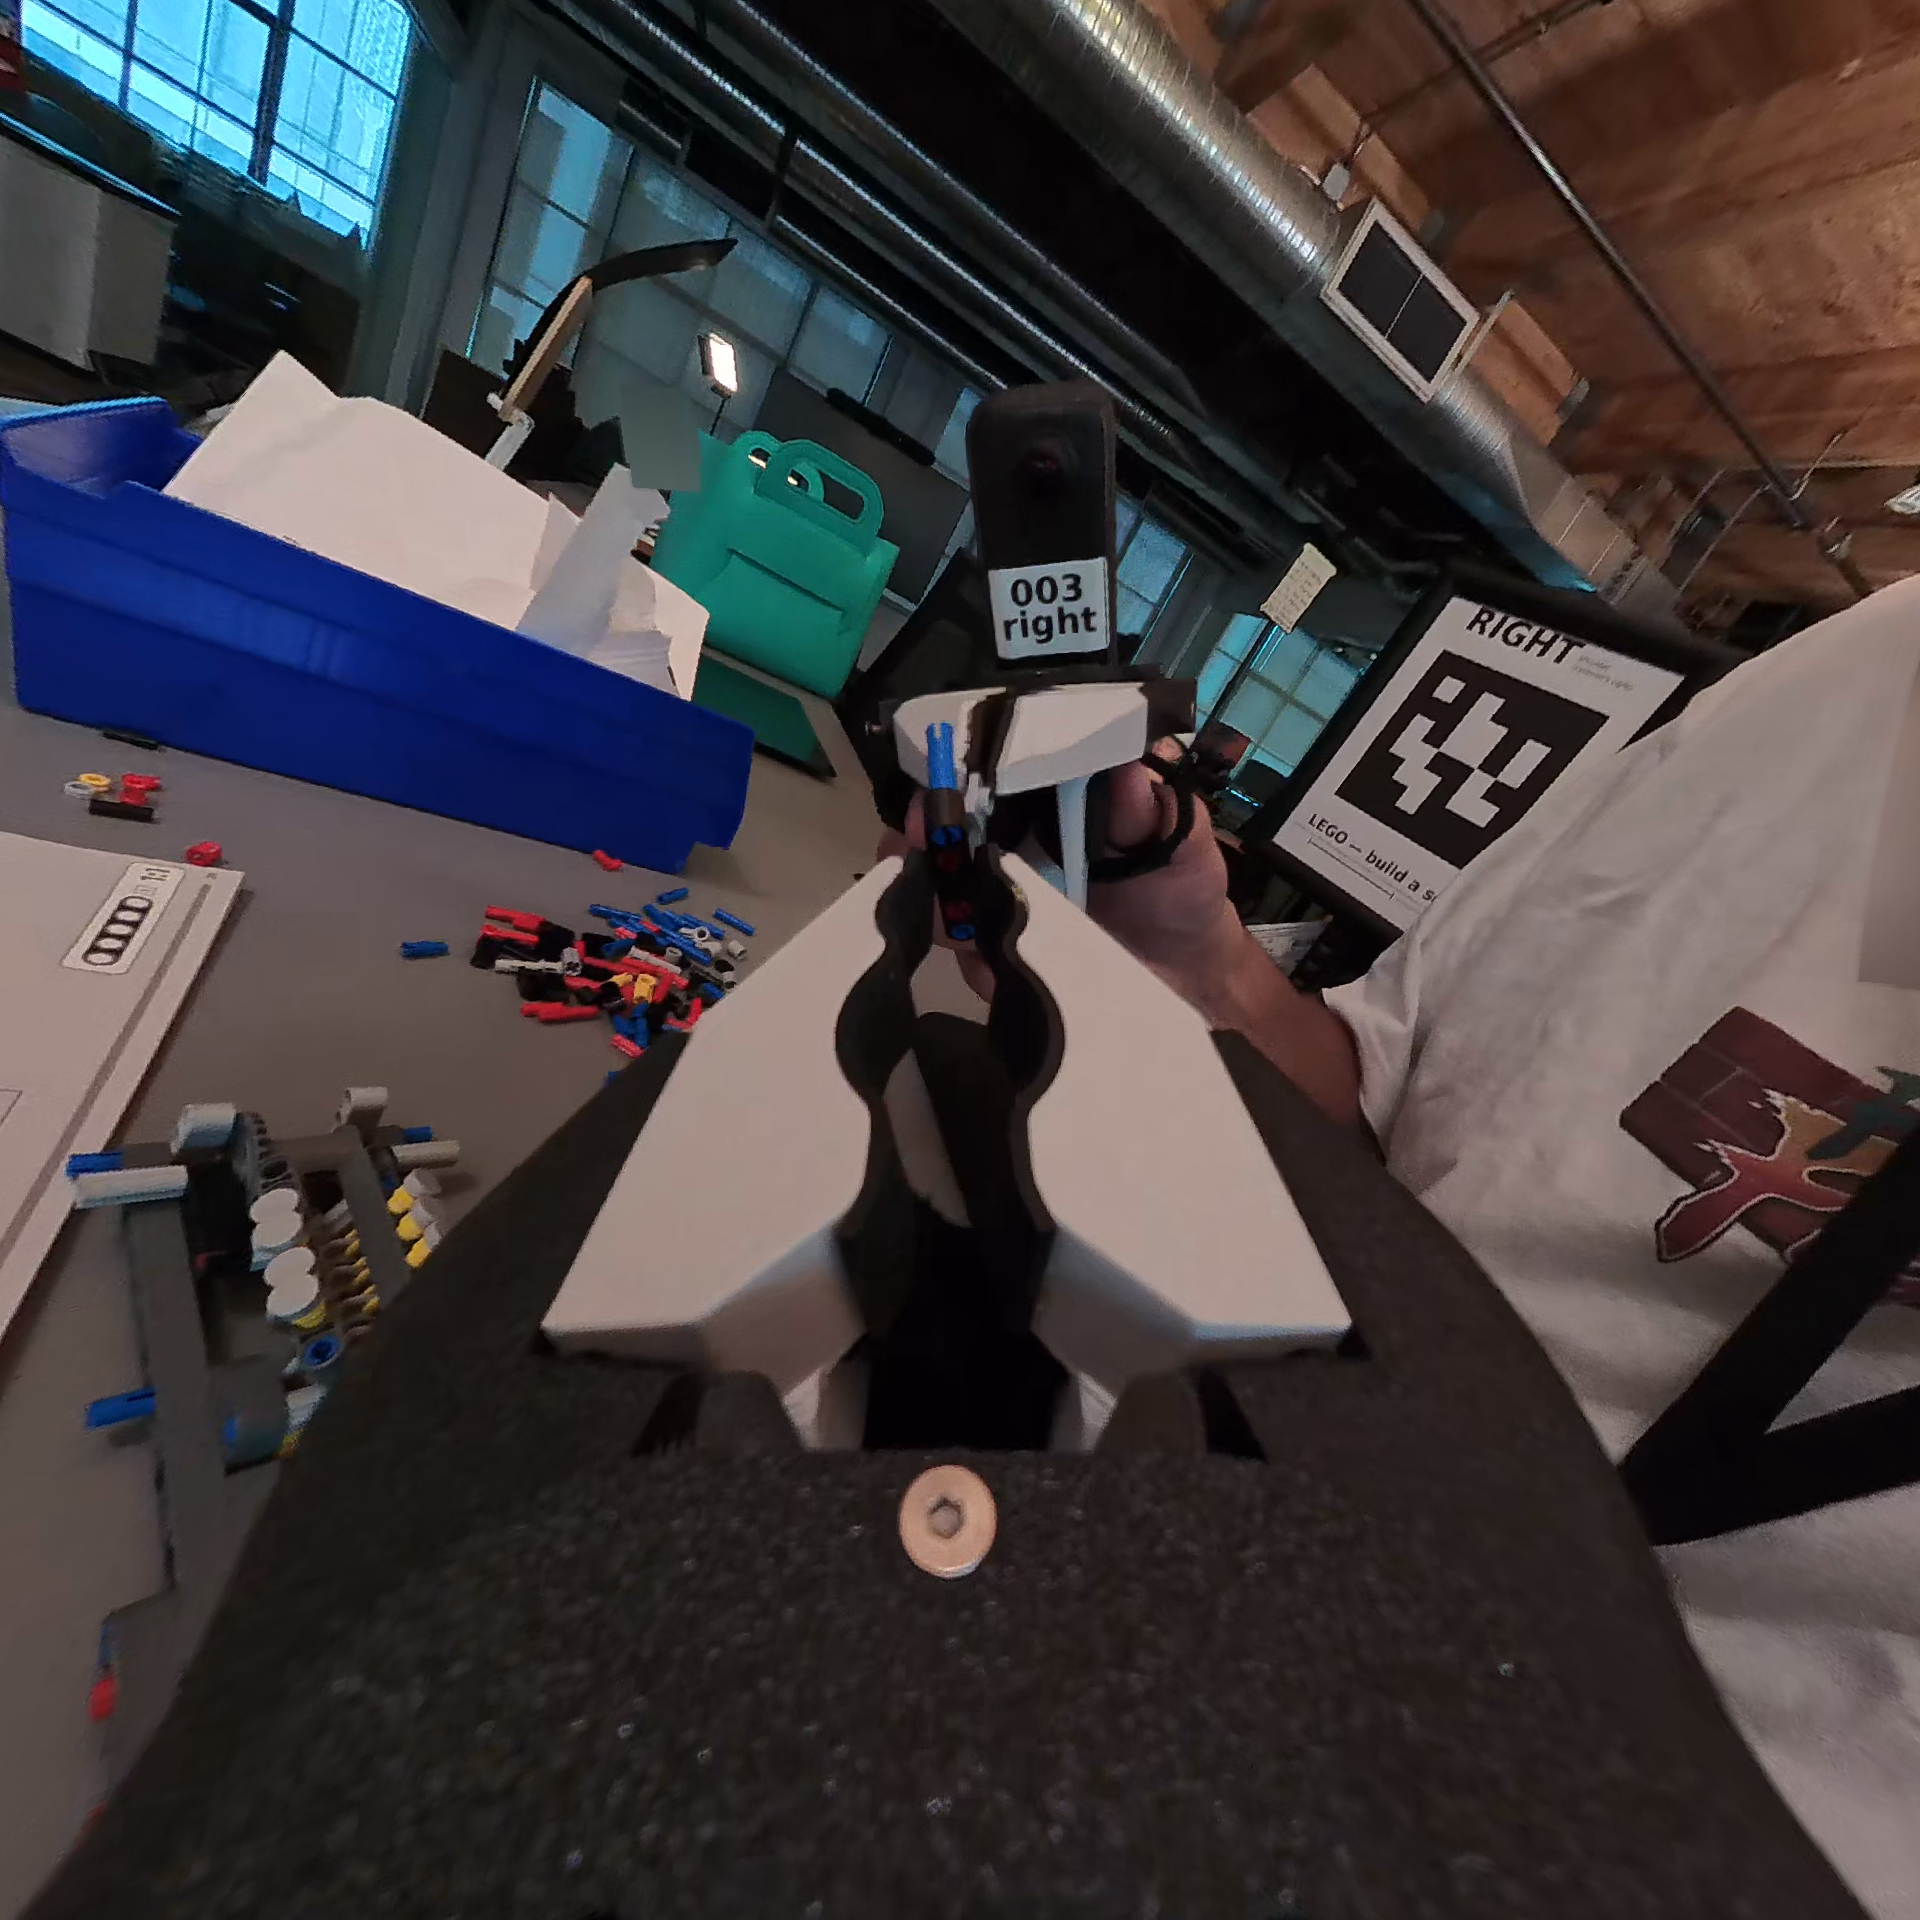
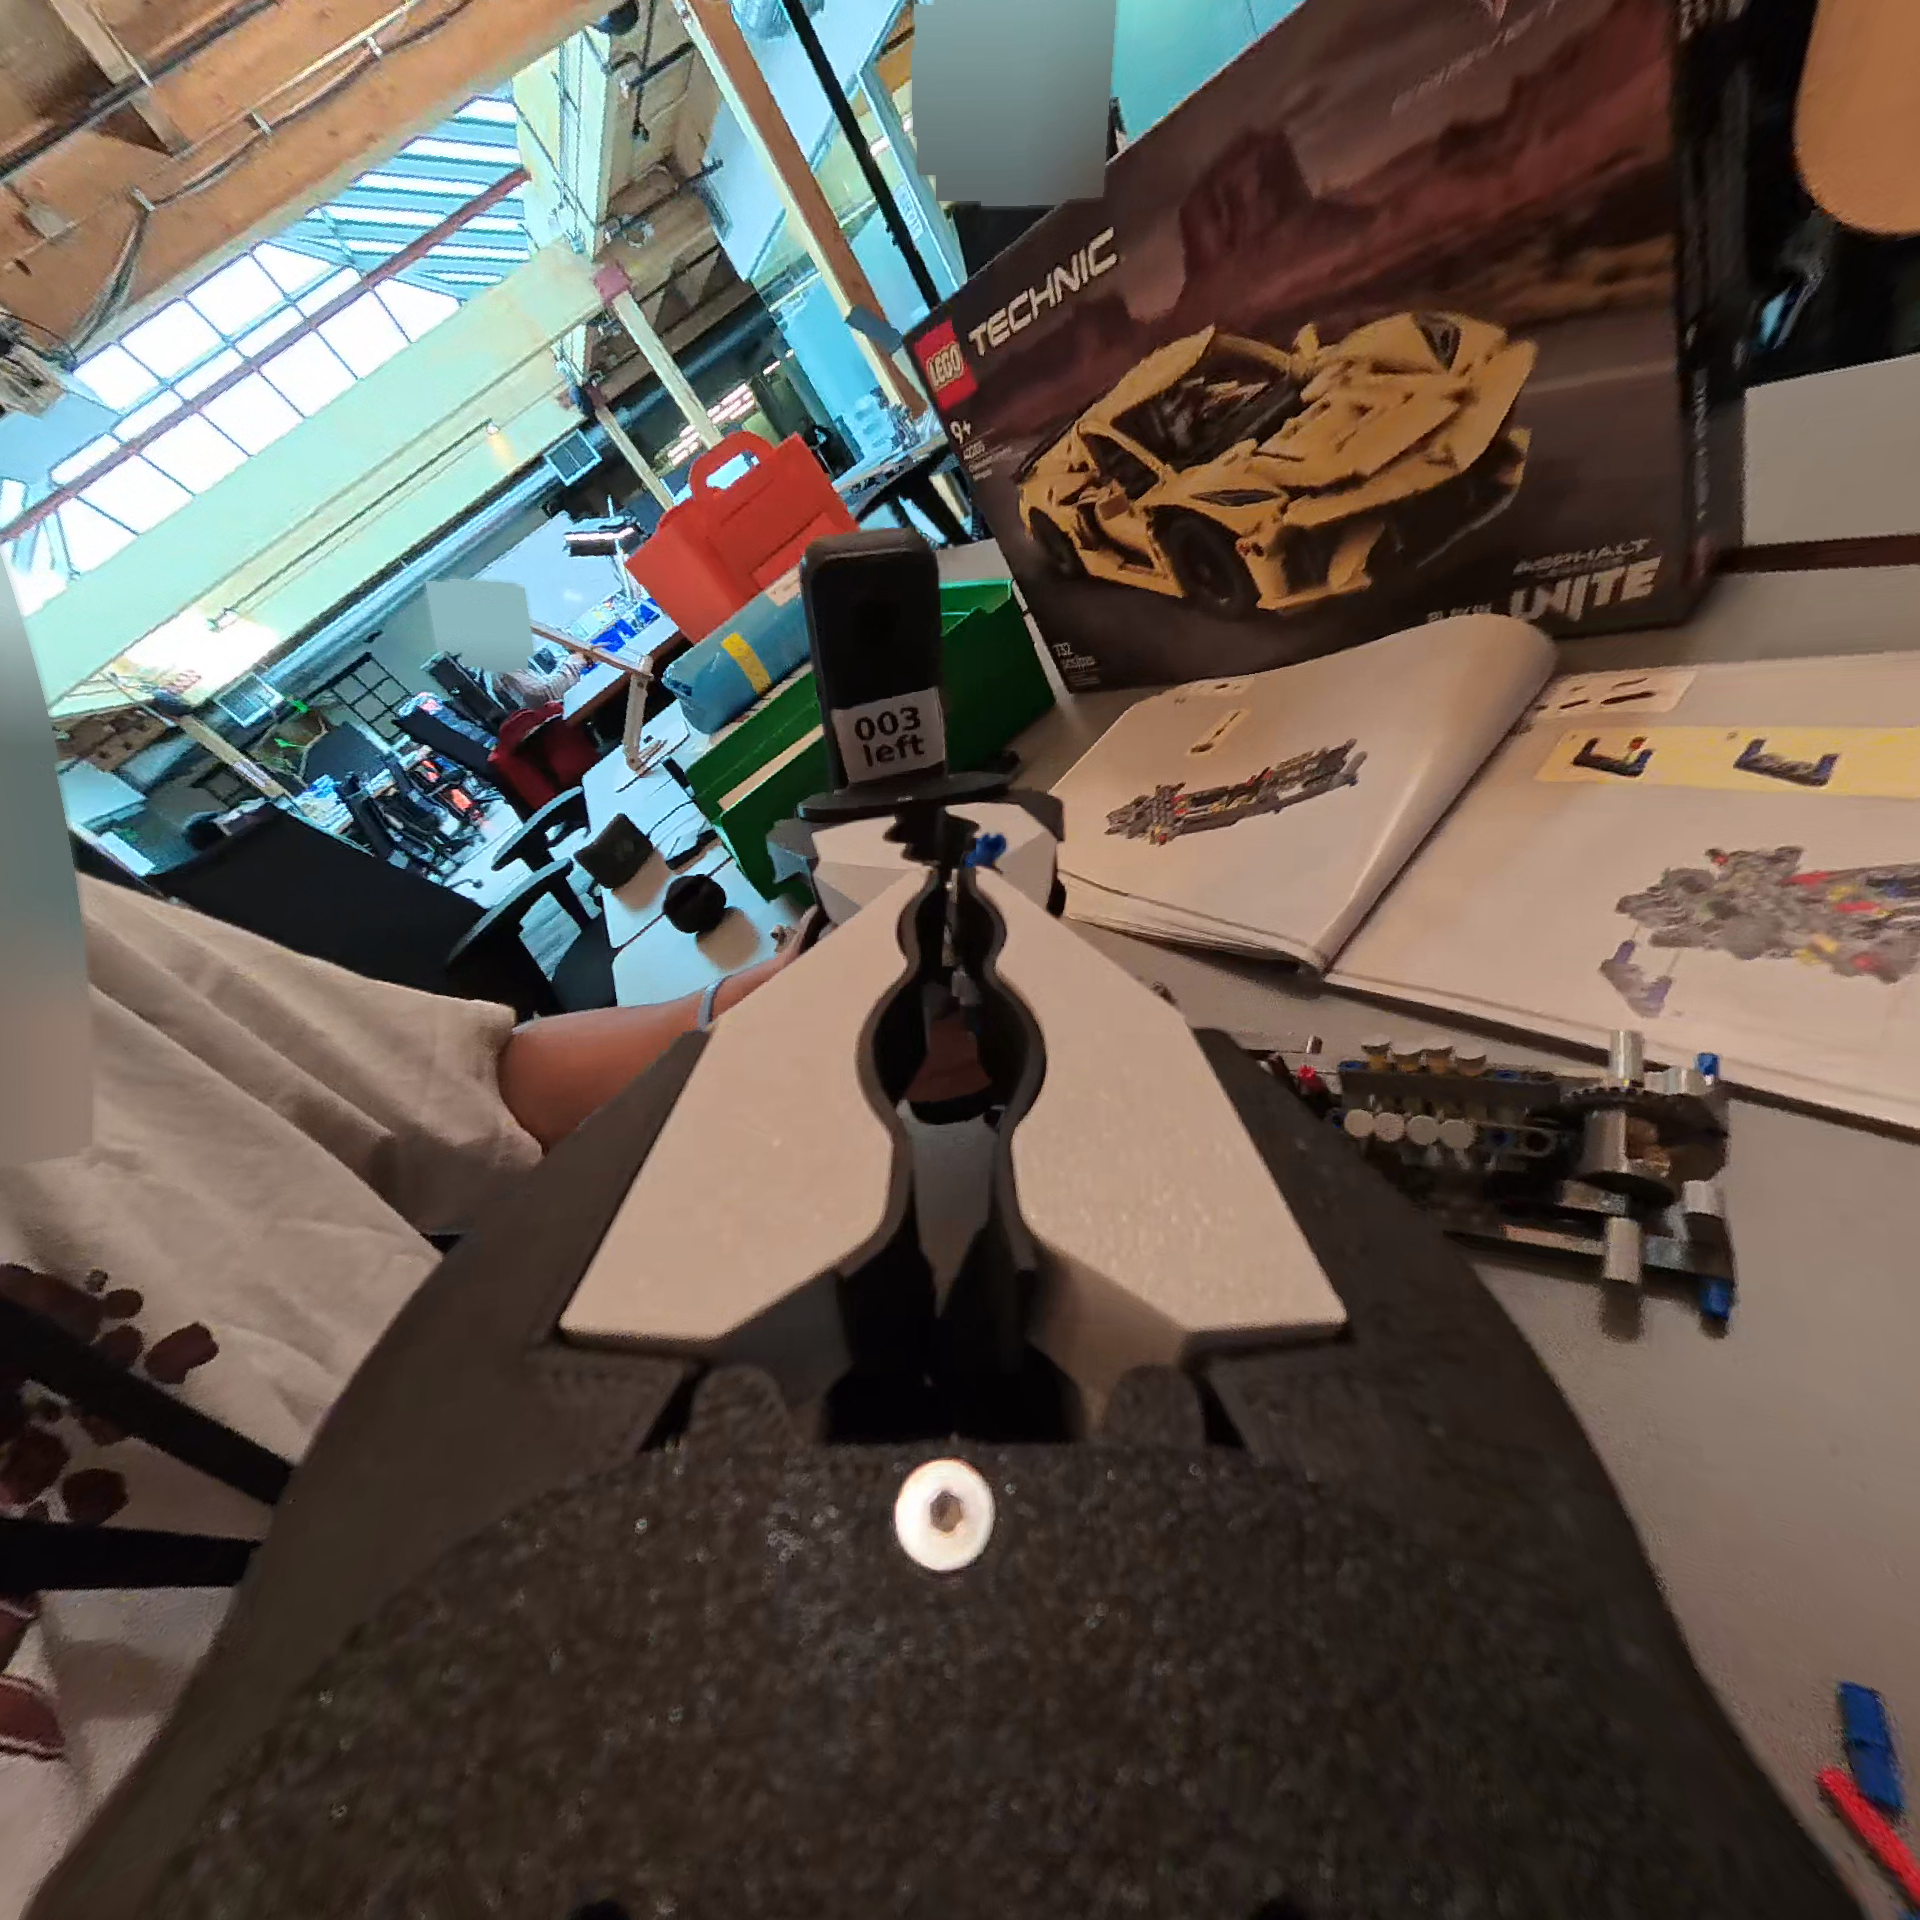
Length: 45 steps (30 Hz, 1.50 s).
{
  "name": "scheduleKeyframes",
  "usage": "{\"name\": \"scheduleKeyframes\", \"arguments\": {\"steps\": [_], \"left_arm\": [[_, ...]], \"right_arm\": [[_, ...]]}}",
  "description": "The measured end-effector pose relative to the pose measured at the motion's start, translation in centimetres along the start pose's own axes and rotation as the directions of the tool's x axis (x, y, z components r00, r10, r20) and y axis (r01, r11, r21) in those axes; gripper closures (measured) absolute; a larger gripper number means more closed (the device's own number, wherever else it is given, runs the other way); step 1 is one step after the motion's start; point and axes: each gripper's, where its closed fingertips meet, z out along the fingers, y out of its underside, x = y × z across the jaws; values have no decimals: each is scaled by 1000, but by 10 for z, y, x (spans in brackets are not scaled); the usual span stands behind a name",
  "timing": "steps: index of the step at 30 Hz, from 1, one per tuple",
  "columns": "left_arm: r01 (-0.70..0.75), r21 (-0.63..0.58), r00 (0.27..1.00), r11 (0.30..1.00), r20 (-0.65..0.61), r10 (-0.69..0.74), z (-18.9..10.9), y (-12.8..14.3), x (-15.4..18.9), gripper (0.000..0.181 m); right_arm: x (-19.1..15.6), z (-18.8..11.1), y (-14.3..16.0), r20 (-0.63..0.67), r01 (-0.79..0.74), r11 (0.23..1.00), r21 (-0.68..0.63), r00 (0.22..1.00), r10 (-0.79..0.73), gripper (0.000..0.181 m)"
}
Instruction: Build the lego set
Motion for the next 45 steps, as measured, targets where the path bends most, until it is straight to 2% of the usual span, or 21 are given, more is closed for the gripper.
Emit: {"name": "scheduleKeyframes", "arguments": {"steps": [8, 12, 17, 19, 24, 30, 34, 36, 41, 45], "left_arm": [[-24, -33, 999, 999, 20, 25, 1, 5, -3, 175], [-68, -93, 997, 993, 40, 72, 2, 12, -4, 176], [-151, -219, 984, 964, 63, 169, 5, 29, -5, 175], [-188, -295, 974, 937, 66, 216, 4, 39, -7, 175], [-314, -435, 917, 844, 91, 389, 5, 53, -9, 175], [-365, -473, 885, 802, 92, 457, 7, 59, -11, 175], [-336, -435, 913, 835, 69, 403, 11, 59, -5, 175], [-341, -445, 908, 828, 73, 413, 12, 62, -8, 175], [-329, -429, 916, 841, 69, 394, 16, 63, -6, 175], [-408, -461, 868, 788, 71, 491, 15, 65, -8, 174]], "right_arm": [[3, -1, 4, 36, -63, 998, -2, 997, 63, 181], [3, -1, 11, 98, -132, 990, -44, 986, 135, 181], [2, -4, 26, 195, -193, 968, -163, 955, 224, 181], [3, -6, 37, 181, -159, 956, -246, 962, 206, 181], [2, -13, 52, 152, 27, 921, -389, 988, 35, 181], [5, -16, 58, 141, 82, 898, -433, 990, -22, 181], [3, -20, 56, 136, 159, 883, -442, 985, -109, 181], [6, -20, 59, 133, 187, 878, -441, 981, -142, 181], [3, -24, 59, 185, 76, 904, -421, 983, 4, 181], [2, -26, 63, 197, -12, 885, -465, 974, 117, 181]]}}
